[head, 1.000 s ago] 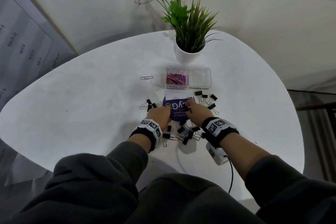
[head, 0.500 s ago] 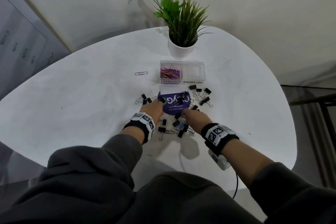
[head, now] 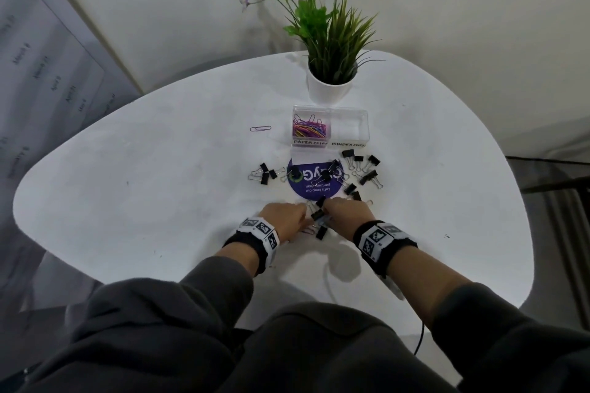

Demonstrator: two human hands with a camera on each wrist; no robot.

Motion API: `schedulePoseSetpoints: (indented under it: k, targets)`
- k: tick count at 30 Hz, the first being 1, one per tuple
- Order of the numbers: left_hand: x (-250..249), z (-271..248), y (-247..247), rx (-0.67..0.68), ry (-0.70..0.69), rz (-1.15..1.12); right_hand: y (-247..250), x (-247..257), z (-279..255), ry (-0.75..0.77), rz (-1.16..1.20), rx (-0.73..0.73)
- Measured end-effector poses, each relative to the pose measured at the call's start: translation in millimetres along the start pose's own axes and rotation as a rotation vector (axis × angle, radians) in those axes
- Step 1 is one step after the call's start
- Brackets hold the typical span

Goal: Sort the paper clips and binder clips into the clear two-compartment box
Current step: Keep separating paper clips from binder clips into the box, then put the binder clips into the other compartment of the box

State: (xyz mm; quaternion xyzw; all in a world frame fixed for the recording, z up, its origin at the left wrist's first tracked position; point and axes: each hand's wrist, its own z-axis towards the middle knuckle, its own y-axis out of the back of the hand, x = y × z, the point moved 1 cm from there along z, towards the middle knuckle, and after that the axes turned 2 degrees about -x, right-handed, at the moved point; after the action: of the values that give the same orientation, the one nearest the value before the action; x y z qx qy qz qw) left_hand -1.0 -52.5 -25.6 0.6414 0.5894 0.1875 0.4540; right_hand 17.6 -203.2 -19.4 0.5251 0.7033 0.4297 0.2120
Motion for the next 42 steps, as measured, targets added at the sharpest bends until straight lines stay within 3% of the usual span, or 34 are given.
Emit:
schedulePoseSetpoints:
  k: [5, 9, 14, 19, 23, 26, 31, 36, 40, 42]
  targets:
    - [-7, 0, -8, 0.032, -0.046, 0.087, 1, 1, 2, 0.002, -0.032, 0.003]
    - [-9, 4, -4, 0.073, -0.06, 0.083, 10, -3, 1, -0.067, 0.079, -0.01]
    - [-1, 6, 11, -0.048, -0.075, 0.016, 20, -9, 8, -0.183, 0.24, -0.02]
    - [35, 18, 45, -0.229, 0.081, -0.213, 24, -5, 20, -0.154, 0.205, -0.013]
    - [77, 33, 78, -0.266, 0.214, -0.132, 30, -6, 37, -0.163, 0.171, -0.138]
    - [103, 51, 99, -0.265, 0.285, -0.007, 35, -12, 50, -0.22, 0.171, -0.155]
    - [128, 92, 104, -0.159, 0.341, -0.099, 36, -19, 60, -0.267, 0.153, -0.088]
    - [126, 113, 98, -0.094, 0.354, -0.082, 34, -16, 54, -0.195, 0.257, -0.187]
    - [117, 111, 96, -0.072, 0.391, -0.053, 59, -12, 60, -0.115, 0.388, -0.206]
    - [113, 105, 93, -0.046, 0.392, -0.038, 78, -7, 66, -0.091, 0.515, -0.288]
